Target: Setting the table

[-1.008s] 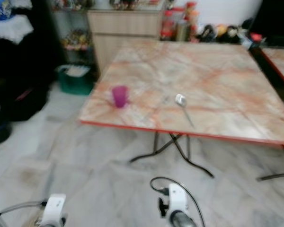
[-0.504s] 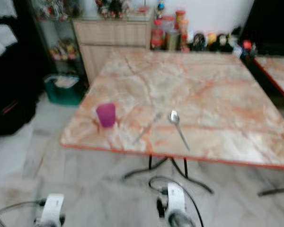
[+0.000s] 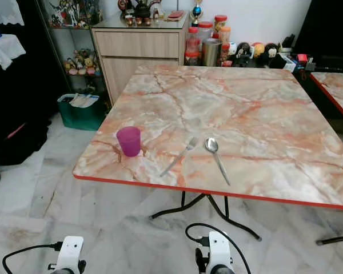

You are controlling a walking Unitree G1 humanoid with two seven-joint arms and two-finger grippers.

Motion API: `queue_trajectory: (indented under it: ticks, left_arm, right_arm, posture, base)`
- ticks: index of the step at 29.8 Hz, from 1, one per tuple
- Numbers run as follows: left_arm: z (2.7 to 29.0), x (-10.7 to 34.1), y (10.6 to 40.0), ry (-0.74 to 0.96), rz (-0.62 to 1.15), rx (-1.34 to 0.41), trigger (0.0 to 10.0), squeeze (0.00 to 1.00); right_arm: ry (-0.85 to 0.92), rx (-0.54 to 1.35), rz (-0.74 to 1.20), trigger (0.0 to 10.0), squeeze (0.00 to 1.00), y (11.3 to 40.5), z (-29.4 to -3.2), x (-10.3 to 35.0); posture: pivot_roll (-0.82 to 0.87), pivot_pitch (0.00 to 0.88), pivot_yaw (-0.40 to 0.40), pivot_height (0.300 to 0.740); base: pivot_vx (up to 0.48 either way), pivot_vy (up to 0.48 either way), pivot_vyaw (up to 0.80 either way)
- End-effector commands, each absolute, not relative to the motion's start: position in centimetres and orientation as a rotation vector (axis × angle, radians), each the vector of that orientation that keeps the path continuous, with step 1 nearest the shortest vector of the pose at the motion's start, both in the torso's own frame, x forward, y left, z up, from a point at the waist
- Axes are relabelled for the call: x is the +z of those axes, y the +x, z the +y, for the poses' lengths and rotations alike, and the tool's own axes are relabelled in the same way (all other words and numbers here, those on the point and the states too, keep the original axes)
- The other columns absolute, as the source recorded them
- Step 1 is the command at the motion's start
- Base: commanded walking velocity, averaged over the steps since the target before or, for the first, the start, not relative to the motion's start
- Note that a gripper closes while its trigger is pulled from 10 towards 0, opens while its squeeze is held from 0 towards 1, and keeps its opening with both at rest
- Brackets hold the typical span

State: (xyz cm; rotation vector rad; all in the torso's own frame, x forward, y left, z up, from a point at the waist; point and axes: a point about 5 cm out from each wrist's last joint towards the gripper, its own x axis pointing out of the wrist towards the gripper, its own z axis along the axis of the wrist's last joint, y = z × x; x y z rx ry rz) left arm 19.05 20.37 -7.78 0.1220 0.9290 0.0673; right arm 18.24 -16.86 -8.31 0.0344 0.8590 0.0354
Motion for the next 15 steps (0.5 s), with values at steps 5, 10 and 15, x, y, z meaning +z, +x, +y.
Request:
queue_trajectory:
  ticks: [5, 10, 15]
  left_arm:
    - [20.4, -7.9, 18.8, 0.137, 0.941, 0.059, 10.0, 0.0]
    - [20.3, -7.9, 18.8, 0.142, 0.945, 0.053, 10.0, 0.0]
    - [20.3, -8.0, 18.7, 0.14, 0.945, 0.055, 10.0, 0.0]
  right_arm:
    - [-0.015, 0.078, 0.748, 10.0, 0.0, 19.1, -17.3, -7.4]
    - [-0.045, 0.076, 0.724, 10.0, 0.0, 18.4, -18.0, -7.5]
    - [-0.096, 0.065, 0.609, 10.0, 0.0, 18.6, -19.0, -6.6]
  posture:
    - [-0.05, 0.0, 0.018, 0.728]
    - [-0.05, 0.0, 0.016, 0.728]
    - [-0.05, 0.0, 0.016, 0.728]
  base:
    - [0.0, 0.0, 0.0]
    - [0.0, 0.0, 0.0]
    - [0.0, 0.0, 0.0]
